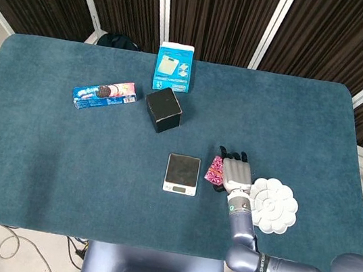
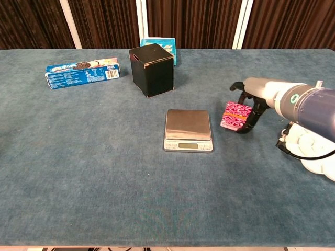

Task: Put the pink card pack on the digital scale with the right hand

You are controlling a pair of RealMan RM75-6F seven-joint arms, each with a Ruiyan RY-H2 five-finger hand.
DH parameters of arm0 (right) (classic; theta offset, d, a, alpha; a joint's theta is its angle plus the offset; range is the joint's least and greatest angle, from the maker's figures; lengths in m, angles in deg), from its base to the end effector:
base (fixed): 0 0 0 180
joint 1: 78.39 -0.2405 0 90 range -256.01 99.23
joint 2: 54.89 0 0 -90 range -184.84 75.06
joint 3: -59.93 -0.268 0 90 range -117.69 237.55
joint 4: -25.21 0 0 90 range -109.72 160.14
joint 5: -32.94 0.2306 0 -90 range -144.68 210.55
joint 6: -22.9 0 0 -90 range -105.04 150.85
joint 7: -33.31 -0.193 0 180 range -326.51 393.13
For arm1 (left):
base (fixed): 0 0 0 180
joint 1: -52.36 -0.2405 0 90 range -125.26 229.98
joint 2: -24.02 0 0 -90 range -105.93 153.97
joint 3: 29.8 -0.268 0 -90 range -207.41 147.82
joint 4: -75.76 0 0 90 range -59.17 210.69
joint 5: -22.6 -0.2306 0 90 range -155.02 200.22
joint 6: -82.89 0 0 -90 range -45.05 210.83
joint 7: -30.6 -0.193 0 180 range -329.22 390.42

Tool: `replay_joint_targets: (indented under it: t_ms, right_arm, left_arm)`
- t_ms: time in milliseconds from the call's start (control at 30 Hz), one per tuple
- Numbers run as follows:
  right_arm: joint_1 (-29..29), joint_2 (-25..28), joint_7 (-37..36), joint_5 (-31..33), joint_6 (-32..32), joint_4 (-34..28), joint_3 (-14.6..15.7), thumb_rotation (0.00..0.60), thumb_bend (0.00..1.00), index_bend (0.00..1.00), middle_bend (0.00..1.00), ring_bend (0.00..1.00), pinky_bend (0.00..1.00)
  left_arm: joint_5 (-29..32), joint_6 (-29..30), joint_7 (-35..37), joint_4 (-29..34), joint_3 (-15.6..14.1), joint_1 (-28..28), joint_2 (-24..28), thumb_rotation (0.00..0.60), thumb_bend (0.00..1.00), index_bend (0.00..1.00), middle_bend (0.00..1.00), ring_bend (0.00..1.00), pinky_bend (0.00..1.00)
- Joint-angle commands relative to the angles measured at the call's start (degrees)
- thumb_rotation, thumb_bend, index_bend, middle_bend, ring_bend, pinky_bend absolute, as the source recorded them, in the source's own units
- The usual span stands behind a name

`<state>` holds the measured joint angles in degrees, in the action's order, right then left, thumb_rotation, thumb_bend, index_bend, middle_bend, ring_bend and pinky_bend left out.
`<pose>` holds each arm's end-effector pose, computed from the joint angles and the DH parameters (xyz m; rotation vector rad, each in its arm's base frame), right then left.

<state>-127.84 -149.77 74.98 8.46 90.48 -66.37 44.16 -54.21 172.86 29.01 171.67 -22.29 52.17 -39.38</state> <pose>-0.1402 -0.4023 -0.0713 1.5651 -1.2302 0.6535 -0.3512 0.2157 0.1840 -1.1056 -0.9092 -0.8727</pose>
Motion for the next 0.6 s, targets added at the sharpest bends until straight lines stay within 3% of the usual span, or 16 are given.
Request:
replay_joint_targets:
  t_ms: [33, 600]
  right_arm:
    - [-0.3, 0.2, -0.2, -1.1, 0.4, -1.4, -0.7, 0.600, 0.28, 0.00, 0.37, 0.14, 0.00]
    - [-5.3, -5.6, 4.1, -0.4, 1.7, 0.0, -2.6, 0.600, 0.28, 0.00, 0.37, 0.14, 0.00]
  left_arm:
    - [0.0, 0.0, 0.0, 0.0, 0.0, 0.0, 0.0, 0.600, 0.66, 0.08, 0.00, 0.00, 0.00]
    - [0.3, -0.4, 0.5, 0.0, 0.1, 0.0, 0.2, 0.600, 0.66, 0.08, 0.00, 0.00, 0.00]
